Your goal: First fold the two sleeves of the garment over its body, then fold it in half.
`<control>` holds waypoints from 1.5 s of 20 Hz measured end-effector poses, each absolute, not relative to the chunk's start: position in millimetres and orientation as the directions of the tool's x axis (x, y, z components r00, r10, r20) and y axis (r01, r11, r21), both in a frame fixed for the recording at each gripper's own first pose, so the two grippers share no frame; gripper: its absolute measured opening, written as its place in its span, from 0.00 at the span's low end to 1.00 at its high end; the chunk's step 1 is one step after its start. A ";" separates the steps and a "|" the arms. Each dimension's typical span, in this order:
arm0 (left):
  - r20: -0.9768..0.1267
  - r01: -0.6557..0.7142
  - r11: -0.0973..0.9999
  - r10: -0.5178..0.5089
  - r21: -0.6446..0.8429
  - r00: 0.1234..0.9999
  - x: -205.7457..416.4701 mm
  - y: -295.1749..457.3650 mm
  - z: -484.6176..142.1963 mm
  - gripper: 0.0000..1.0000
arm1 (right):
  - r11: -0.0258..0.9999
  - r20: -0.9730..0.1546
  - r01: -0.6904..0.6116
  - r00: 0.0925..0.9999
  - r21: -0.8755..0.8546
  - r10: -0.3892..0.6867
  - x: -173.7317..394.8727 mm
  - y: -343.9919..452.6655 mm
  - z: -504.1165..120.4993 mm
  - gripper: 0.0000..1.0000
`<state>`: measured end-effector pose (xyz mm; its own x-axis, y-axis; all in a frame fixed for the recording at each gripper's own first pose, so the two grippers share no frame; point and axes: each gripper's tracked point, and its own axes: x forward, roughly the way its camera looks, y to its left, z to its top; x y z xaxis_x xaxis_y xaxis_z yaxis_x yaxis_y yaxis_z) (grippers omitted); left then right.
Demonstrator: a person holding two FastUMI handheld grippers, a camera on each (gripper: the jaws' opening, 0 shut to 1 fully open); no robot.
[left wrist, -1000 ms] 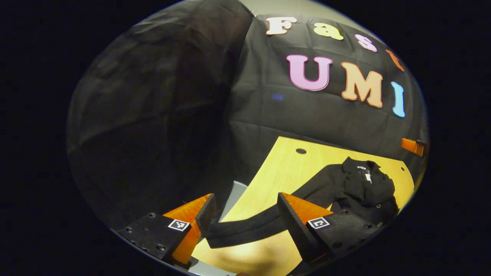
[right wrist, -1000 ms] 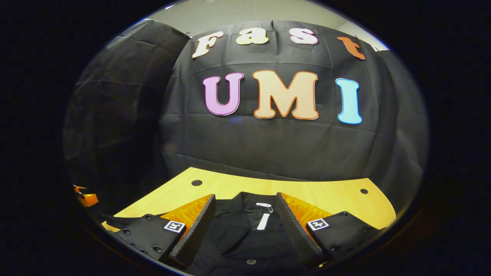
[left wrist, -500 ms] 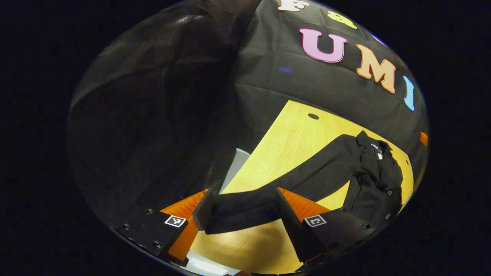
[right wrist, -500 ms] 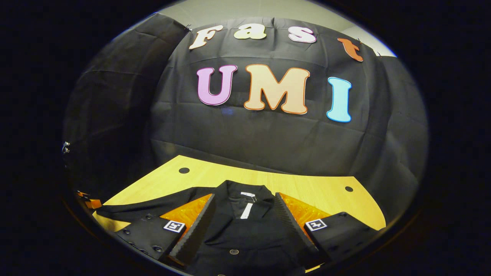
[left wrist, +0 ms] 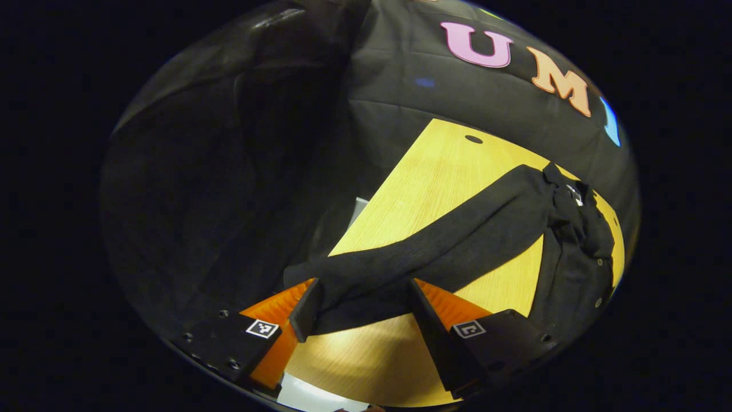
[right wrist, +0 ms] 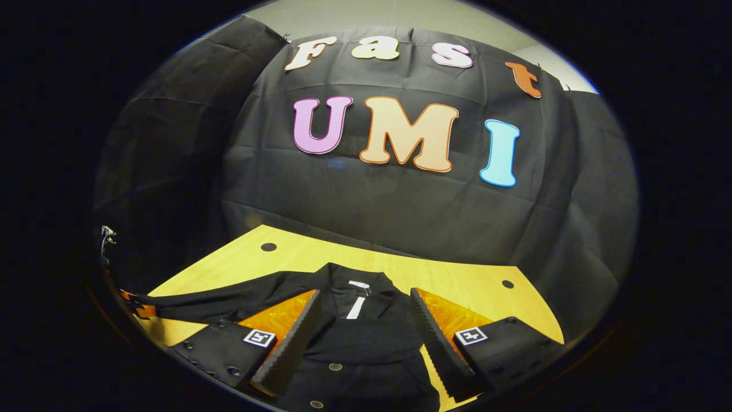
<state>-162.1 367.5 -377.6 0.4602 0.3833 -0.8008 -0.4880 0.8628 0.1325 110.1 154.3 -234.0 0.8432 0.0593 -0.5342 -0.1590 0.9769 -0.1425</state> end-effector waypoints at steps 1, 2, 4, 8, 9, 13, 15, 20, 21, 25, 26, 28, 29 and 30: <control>-0.795 -0.477 0.868 0.385 0.139 0.469 -161.4 366.5 -376.5 0.94 | 0.977 -0.534 -0.158 0.843 -0.143 0.058 109.3 152.8 -233.6 0.98; -0.793 -0.472 0.871 0.382 0.138 0.474 -158.0 365.0 -377.3 0.87 | 0.978 -0.534 -0.155 0.844 -0.140 0.058 108.9 151.1 -234.4 0.98; -0.793 -0.478 0.868 0.386 0.138 0.472 -157.1 361.7 -380.7 0.71 | 0.978 -0.537 -0.158 0.841 -0.134 0.063 107.2 150.5 -237.1 0.98; -0.793 -0.501 0.863 0.353 0.070 0.496 -156.6 363.2 -377.2 0.02 | 0.978 -0.539 -0.167 0.839 -0.122 0.076 102.9 149.9 -237.7 0.98; -0.802 -0.511 0.858 0.333 0.040 0.495 -157.8 361.0 -375.4 0.00 | 0.979 -0.537 -0.168 0.840 -0.120 0.078 102.5 149.2 -236.0 0.98; -0.776 -0.548 0.836 0.329 -0.026 0.538 -144.5 362.9 -355.9 0.00 | 0.980 -0.524 -0.166 0.847 -0.114 0.083 102.9 141.9 -231.1 0.99; -0.758 -0.530 0.848 0.333 -0.020 0.561 -136.4 362.0 -341.7 0.00 | 0.981 -0.523 -0.164 0.848 -0.106 0.086 103.8 137.5 -231.5 0.98; -0.724 -0.488 0.868 0.279 -0.090 0.631 -100.1 334.3 -300.2 0.00 | 0.983 -0.515 -0.157 0.852 -0.092 0.088 101.0 118.1 -231.4 0.98; -0.714 -0.470 0.877 0.268 -0.097 0.647 -90.9 326.5 -290.7 0.00 | 0.984 -0.514 -0.156 0.853 -0.091 0.088 99.3 113.1 -231.2 0.98; -0.674 -0.376 0.921 0.216 -0.099 0.707 -50.8 290.1 -262.9 0.00 | 0.987 -0.503 -0.135 0.861 -0.086 0.074 91.1 84.8 -228.1 0.98; -0.667 -0.350 0.931 0.195 -0.105 0.720 -41.6 277.2 -260.0 0.00 | 0.989 -0.501 -0.126 0.863 -0.082 0.068 88.5 75.8 -228.1 0.99; -0.649 -0.299 0.948 0.159 -0.111 0.744 -23.6 251.1 -252.5 0.00 | 0.992 -0.501 -0.105 0.864 -0.072 0.055 82.0 57.8 -227.5 0.99; -0.640 -0.273 0.955 0.139 -0.114 0.756 -14.1 238.3 -248.4 0.00 | 0.993 -0.500 -0.093 0.865 -0.072 0.045 79.8 47.4 -226.7 0.99; -0.634 -0.248 0.962 0.120 -0.116 0.764 -5.6 225.0 -245.3 0.00 | 0.994 -0.496 -0.080 0.867 -0.071 0.034 76.4 35.6 -225.1 0.98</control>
